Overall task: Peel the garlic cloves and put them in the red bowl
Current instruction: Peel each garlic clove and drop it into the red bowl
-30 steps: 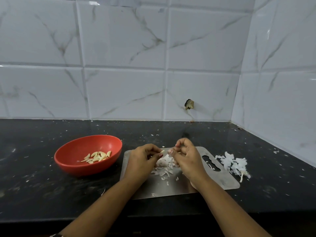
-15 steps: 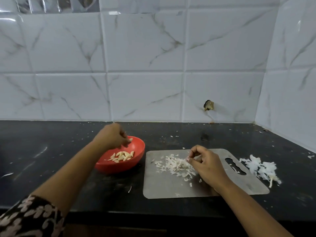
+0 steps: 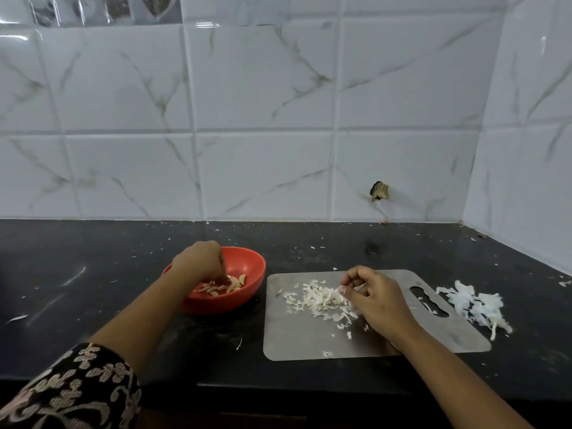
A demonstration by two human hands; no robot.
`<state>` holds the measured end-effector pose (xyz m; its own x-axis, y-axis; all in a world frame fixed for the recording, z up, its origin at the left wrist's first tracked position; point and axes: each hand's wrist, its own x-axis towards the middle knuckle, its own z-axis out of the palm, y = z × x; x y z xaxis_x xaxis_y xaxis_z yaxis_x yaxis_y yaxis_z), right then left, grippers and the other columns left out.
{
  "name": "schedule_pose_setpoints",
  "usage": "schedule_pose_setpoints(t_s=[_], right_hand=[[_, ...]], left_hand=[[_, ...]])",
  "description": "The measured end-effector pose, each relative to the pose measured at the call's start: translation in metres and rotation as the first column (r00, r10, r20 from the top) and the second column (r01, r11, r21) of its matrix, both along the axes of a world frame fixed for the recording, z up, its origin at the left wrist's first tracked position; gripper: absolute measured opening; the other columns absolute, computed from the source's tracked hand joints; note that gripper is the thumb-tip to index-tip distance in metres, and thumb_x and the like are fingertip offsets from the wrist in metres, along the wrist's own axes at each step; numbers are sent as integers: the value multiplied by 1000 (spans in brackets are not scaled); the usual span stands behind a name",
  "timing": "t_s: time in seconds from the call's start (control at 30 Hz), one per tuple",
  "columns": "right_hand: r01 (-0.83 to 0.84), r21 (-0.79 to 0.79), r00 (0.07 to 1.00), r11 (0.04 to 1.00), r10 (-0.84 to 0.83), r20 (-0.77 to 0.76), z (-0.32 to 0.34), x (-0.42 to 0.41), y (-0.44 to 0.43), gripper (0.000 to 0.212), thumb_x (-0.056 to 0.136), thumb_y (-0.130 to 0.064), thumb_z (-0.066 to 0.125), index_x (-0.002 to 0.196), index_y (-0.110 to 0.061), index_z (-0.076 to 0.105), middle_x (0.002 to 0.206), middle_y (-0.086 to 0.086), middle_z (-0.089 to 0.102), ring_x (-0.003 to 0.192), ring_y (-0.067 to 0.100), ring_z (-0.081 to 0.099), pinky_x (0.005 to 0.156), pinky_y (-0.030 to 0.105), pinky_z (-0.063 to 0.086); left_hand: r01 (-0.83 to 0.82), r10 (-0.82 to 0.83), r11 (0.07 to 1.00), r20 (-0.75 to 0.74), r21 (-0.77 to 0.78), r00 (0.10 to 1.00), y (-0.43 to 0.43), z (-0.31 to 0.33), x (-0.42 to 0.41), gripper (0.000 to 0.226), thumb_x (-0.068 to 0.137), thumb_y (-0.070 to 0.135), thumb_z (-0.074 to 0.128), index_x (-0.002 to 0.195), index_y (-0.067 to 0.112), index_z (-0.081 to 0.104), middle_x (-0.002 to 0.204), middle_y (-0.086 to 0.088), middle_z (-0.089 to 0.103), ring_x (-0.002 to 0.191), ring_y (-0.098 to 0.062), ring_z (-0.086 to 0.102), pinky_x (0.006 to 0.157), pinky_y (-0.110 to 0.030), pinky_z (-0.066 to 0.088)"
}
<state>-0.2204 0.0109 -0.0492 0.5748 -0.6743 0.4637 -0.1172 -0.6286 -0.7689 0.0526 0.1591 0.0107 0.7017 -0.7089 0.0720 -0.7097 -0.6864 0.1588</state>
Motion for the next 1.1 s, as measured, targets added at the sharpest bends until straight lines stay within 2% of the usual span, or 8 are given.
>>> schedule_pose_setpoints(t_s=[0.23,0.33,0.43,0.57,0.73,0.9,1.0,1.1], right_hand=[[35,40,993,999,-39,111,2,-3,0,18,95,-6,56,90,-19,69,83,-3,69,61,-1,59,57,18,50],[133,81,957,988,-149,248,7,-13,-8,13,92,-10,62,92,-21,68,85,-3,69,71,9,63,65,25,53],[254,176,897,951,-300,326,10,-37,-22,13,90,-9,65,93,-21,66,88,-2,69,83,15,65,70,26,51],[368,223,908,903,-401,125,7,-72,-42,18,92,-6,60,88,-21,70,92,6,71,82,18,64,70,28,47],[248,-125,912,961,-275,-305,5,-84,-28,21,92,-18,64,111,-15,72,105,-5,68,89,9,60,74,14,39],[227,-349,757,909,-391,-524,5,-65,-24,22,93,-10,54,103,-16,73,105,5,69,92,19,64,85,31,49],[218,-299,805,929,-344,-484,6,-55,-26,18,95,-13,55,96,-18,72,101,1,69,88,13,61,78,25,47],[164,-37,956,986,-168,-240,8,-41,-21,10,91,-14,65,93,-17,75,92,-4,72,77,0,60,68,9,43]], left_hand=[[0,2,985,10,-172,1000,9,6,-6,27,83,7,61,69,29,65,88,3,71,73,-17,64,80,-38,56],[61,-60,953,13,-298,998,8,17,-25,15,85,10,62,85,22,71,94,1,70,66,-11,57,77,-33,50],[187,-179,887,60,-423,982,-3,24,-62,12,88,15,60,93,19,71,90,3,71,83,-13,63,84,-34,50],[387,-386,812,95,-436,917,-22,15,-121,10,88,22,60,90,27,68,85,12,70,84,-8,65,83,-31,52],[568,-562,755,123,-327,818,-52,-27,-169,18,92,34,59,108,29,65,109,12,67,101,-10,60,87,-27,46],[592,-586,763,107,-259,803,-64,-54,-171,27,93,39,55,119,34,59,125,8,59,122,-13,45,102,-38,39],[585,-558,741,183,-328,810,-66,-56,-163,23,93,36,56,115,34,62,117,11,63,115,-11,49,97,-34,41],[577,-552,700,194,-421,811,-68,-52,-160,27,94,36,57,119,31,62,111,12,64,108,-7,50,94,-29,41]])
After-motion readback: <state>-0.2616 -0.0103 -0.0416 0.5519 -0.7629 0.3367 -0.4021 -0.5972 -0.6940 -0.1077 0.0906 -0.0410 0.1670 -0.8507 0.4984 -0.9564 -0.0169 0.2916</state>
